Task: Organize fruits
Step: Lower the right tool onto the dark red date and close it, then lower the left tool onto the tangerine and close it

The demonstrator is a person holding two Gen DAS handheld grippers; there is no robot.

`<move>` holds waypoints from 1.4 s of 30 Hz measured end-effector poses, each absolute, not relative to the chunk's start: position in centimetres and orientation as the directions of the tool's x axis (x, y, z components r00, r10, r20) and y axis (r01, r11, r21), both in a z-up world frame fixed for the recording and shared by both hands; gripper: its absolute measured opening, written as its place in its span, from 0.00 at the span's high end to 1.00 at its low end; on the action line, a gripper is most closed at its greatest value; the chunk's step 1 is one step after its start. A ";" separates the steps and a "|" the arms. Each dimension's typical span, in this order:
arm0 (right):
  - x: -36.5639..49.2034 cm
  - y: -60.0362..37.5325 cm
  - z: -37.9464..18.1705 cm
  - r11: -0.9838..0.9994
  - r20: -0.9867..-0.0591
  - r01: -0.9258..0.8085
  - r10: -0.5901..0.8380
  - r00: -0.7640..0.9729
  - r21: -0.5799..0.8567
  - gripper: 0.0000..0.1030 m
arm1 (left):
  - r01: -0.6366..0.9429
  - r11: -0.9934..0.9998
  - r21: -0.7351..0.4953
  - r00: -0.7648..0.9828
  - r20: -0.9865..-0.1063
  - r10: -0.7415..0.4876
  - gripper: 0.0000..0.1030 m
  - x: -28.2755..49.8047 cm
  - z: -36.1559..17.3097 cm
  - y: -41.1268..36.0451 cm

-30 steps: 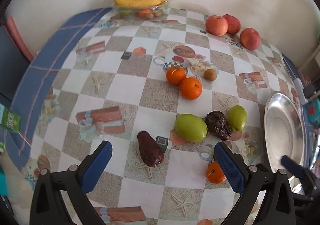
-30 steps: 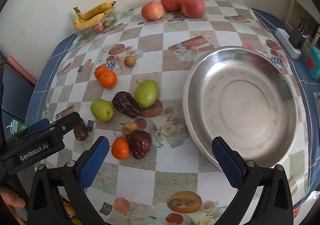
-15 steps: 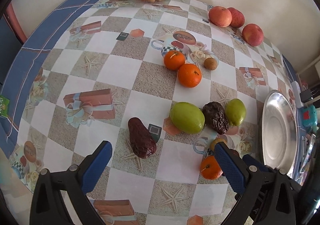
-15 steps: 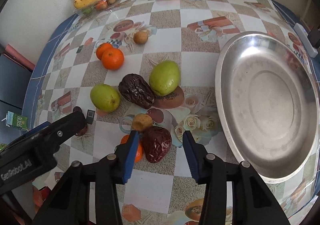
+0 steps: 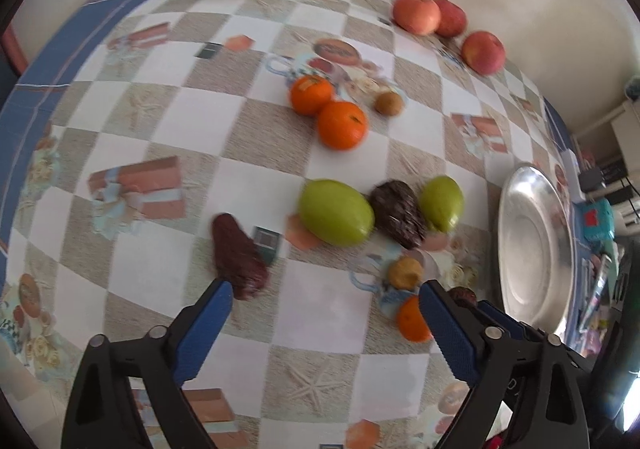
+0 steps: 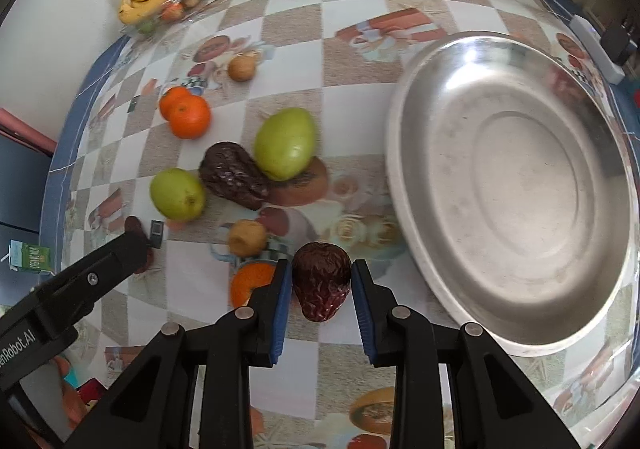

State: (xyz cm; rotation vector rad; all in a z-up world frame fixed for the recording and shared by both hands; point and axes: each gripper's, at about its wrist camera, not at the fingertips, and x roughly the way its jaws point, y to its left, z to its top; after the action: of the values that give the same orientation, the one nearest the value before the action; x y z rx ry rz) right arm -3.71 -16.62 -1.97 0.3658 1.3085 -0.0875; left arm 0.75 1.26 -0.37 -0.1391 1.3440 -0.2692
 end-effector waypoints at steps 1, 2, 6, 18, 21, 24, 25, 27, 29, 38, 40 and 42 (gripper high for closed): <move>-3.9 -16.9 -2.0 0.936 -0.954 0.275 0.147 0.263 0.220 0.69 | 0.127 0.957 -0.260 0.193 -0.940 -0.281 0.14 0.7 -0.4 0.8; -4.1 -17.1 -2.0 0.933 -0.954 0.281 0.150 0.261 0.224 0.69 | 0.137 0.955 -0.264 0.188 -0.939 -0.287 0.15 0.6 -0.5 0.4; -4.8 -17.5 -2.1 0.933 -0.957 0.286 0.148 0.248 0.218 0.69 | 0.178 0.946 -0.272 0.170 -0.938 -0.302 0.17 0.3 -0.7 -1.1; -5.5 -17.8 -2.2 0.933 -0.961 0.289 0.149 0.234 0.215 0.69 | 0.173 0.929 -0.328 0.083 -0.935 -0.346 0.42 -0.2 -2.3 -2.9; -5.5 -17.8 -2.2 0.936 -0.962 0.283 0.146 0.233 0.211 0.69 | 0.141 0.920 -0.366 0.051 -0.925 -0.376 0.46 -0.2 -2.9 -2.8; -5.5 -17.6 -2.2 0.940 -0.963 0.276 0.139 0.231 0.202 0.69 | 0.092 0.902 -0.421 0.007 -0.906 -0.424 0.49 -0.2 -3.7 -2.6; -5.5 -17.6 -2.2 0.941 -0.963 0.274 0.137 0.231 0.199 0.69 | 0.083 0.899 -0.429 0.000 -0.903 -0.431 0.49 -0.3 -3.8 -2.5; -5.4 -17.4 -2.2 0.942 -0.964 0.272 0.134 0.231 0.196 0.69 | 0.066 0.895 -0.442 -0.013 -0.897 -0.442 0.49 -0.3 -4.0 -2.5; -5.4 -17.4 -2.2 0.943 -0.964 0.270 0.131 0.230 0.193 0.69 | 0.054 0.890 -0.452 -0.021 -0.892 -0.451 0.50 -0.2 -4.2 -2.4; -5.4 -17.1 -2.2 0.948 -0.966 0.261 0.119 0.231 0.179 0.69 | -0.003 0.871 -0.491 -0.031 -0.871 -0.491 0.65 0.0 -4.8 -1.8; -5.4 -17.3 -2.2 0.944 -0.964 0.272 0.126 0.234 0.189 0.69 | -0.003 0.877 -0.480 -0.024 -0.877 -0.480 0.65 -0.1 -4.7 -1.7; -5.5 -17.6 -2.3 0.937 -0.963 0.287 0.132 0.235 0.199 0.69 | -0.004 0.883 -0.469 -0.016 -0.883 -0.469 0.65 0.0 -4.5 -1.5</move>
State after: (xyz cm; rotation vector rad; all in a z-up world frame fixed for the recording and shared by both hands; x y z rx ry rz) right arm -5.52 -17.58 -2.27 0.3689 1.3381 -0.1096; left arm -0.03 -1.53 -4.55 -0.3837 1.5536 -0.3838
